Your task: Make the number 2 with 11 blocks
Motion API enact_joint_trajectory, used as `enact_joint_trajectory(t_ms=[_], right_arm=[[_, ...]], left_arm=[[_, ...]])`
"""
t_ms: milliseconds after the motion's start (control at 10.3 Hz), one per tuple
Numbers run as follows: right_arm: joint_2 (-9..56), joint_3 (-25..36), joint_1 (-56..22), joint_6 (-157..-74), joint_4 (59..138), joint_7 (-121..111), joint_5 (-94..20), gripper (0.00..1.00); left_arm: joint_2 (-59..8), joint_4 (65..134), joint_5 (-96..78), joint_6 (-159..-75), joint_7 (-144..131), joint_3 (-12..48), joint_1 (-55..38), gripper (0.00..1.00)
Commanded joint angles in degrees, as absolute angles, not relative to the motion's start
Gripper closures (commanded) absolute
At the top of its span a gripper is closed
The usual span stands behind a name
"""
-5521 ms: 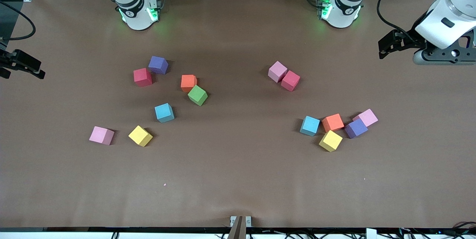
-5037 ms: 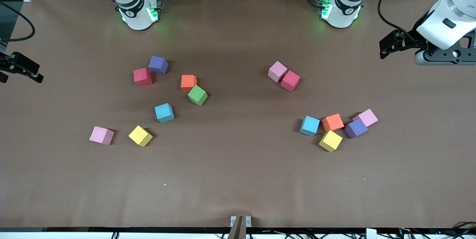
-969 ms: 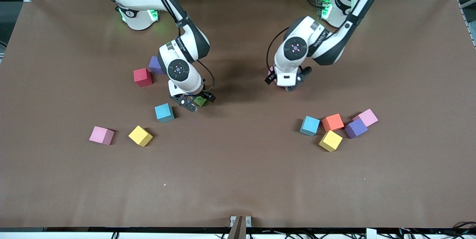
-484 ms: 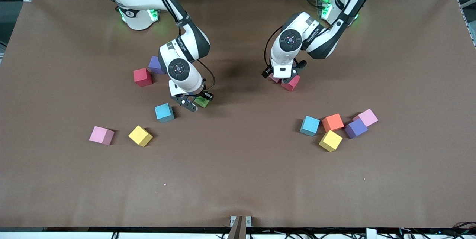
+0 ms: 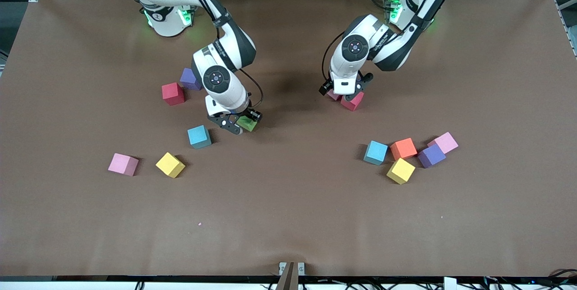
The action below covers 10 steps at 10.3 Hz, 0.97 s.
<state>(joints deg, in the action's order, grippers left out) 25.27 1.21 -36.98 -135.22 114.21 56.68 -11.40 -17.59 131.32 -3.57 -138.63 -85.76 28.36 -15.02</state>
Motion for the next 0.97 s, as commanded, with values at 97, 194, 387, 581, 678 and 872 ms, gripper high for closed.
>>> enact_joint_trajectory(t_ms=[97,194,387,581,678,872], right_arm=[[23.0,1.4,-35.1,-132.3,115.0,51.5,-12.6,0.83],[22.3,1.3,-32.9,-131.9,115.0,49.3,-12.6,0.82],[21.7,1.3,-28.3,-130.3,114.4,41.9,-12.6,0.82],[21.4,1.4,-26.3,-129.1,114.3,36.7,-12.0,0.81],[21.1,1.4,-26.3,-128.6,114.3,33.6,-11.9,0.79],[20.7,1.4,-25.8,-128.5,114.3,28.8,-11.9,0.78]], left_arm=[[-17.9,132.8,-4.3,-141.8,-86.5,28.6,-14.6,0.00],[-18.4,132.8,-4.2,-142.1,-86.5,28.5,-14.6,0.00],[-19.8,132.5,-4.0,-142.3,-86.4,28.3,-14.6,0.00],[-20.3,132.5,-4.0,-142.8,-86.4,28.2,-14.6,0.00],[-20.6,132.5,-4.0,-142.8,-86.3,28.2,-14.7,0.15],[-20.7,132.2,-1.9,-142.8,-86.2,28.2,-14.9,0.60]])
